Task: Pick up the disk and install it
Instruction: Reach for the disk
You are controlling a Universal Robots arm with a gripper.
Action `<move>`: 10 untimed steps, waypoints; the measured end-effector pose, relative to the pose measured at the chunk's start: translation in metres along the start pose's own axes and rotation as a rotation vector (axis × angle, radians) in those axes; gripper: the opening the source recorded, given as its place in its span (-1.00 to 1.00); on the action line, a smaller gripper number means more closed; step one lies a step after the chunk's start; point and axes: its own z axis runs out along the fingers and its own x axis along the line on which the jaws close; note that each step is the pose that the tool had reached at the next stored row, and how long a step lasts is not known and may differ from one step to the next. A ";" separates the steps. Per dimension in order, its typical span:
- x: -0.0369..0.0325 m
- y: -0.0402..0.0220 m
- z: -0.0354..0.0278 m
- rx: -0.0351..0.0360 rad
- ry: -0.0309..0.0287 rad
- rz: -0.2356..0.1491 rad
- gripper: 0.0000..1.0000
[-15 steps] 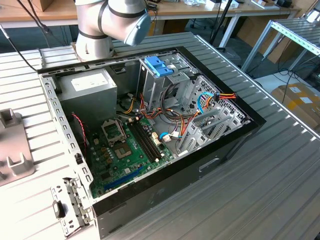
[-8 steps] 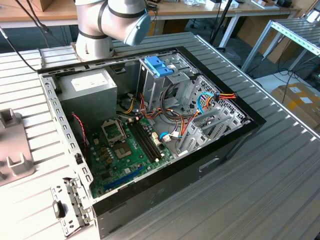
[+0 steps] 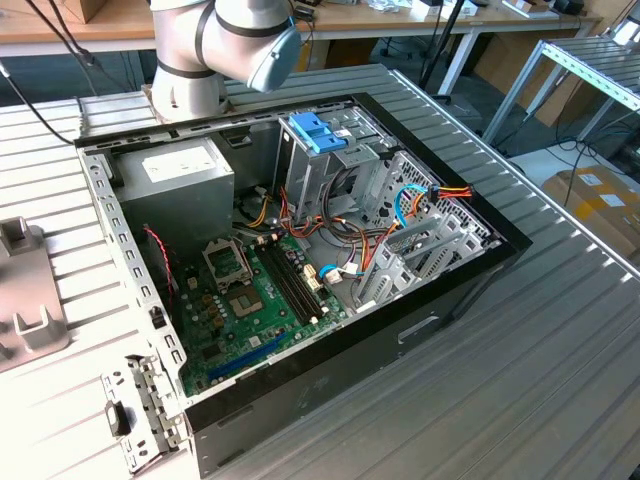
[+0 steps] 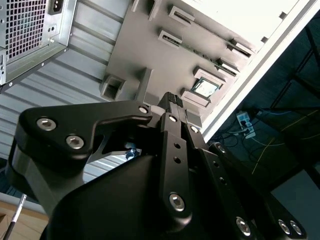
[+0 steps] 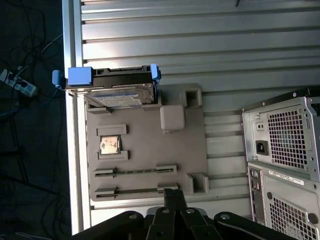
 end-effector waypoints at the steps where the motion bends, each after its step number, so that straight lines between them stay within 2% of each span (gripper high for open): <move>1: 0.0015 -0.0001 0.0000 -0.0004 0.0000 0.000 -0.79; 10: 0.0104 -0.0008 -0.0003 -0.0026 0.0002 0.000 -0.79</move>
